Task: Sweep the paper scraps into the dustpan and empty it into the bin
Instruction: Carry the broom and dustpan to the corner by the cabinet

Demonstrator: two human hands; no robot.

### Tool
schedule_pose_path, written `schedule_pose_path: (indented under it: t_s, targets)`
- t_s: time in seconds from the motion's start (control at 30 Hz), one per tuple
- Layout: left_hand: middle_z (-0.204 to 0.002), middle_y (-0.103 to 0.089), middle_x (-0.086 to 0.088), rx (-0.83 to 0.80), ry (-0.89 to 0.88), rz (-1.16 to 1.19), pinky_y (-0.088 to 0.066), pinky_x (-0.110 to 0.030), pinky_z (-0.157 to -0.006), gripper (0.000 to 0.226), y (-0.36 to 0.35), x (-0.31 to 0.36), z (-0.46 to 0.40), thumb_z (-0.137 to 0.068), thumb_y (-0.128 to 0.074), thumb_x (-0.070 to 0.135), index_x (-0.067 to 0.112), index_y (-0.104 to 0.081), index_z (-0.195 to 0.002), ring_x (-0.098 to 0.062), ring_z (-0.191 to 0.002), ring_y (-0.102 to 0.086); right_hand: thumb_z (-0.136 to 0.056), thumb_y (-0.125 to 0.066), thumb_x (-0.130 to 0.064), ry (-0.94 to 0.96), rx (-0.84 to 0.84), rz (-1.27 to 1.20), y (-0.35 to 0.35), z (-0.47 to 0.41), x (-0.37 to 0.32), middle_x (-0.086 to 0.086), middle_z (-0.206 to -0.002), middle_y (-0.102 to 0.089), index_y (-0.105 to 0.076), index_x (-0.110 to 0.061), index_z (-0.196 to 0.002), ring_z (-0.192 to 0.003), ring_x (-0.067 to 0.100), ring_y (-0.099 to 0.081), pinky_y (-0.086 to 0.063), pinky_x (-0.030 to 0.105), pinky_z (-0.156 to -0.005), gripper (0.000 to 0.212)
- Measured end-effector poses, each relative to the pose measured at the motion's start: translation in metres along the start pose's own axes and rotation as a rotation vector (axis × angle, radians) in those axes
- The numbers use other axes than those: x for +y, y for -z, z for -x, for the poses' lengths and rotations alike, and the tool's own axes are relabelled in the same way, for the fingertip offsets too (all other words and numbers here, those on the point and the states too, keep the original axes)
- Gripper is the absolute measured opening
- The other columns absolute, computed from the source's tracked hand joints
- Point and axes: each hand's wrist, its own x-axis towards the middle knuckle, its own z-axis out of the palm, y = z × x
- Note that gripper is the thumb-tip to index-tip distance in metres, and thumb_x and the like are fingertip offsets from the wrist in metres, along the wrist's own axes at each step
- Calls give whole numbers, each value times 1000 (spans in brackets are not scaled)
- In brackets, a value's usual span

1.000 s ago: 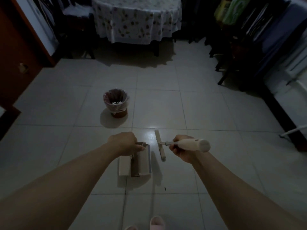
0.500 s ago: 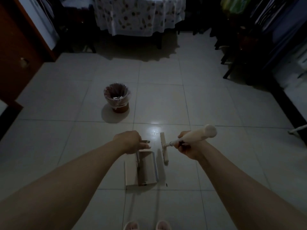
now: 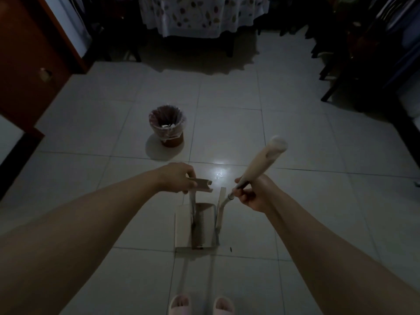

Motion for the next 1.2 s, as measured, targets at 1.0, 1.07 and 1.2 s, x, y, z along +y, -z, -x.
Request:
schedule_pose_path:
  t_s: [1.0,1.07,1.2]
  targets:
    - [-73,-63,0,263,96,461,-43,-22,-56,21,-30,-22,31,-89,-63,35,14,-68,-91,-10,-63,-57,-91,-61,-21,756,219,802,-34,26,25,11,-110,-69,-66,-7,-111,-93,20,-66,-52,28,-82,26]
    - [-73,-65,0,269,74,450,-43,-22,-54,25,-32,-24,30,-89,-62,36,13,-69,-92,-11,-61,-57,-90,-62,-21,788,265,777,-35,29,32,12,-107,-70,-66,-6,-110,-87,20,-67,-54,30,-82,25]
    - [-71,-66,-1,295,31,453,-40,-21,-50,32,-39,-26,25,-90,-61,37,8,-73,-95,-11,-57,-56,-90,-62,-19,825,298,769,-34,31,42,11,-107,-69,-66,-6,-109,-89,19,-67,-54,30,-85,23]
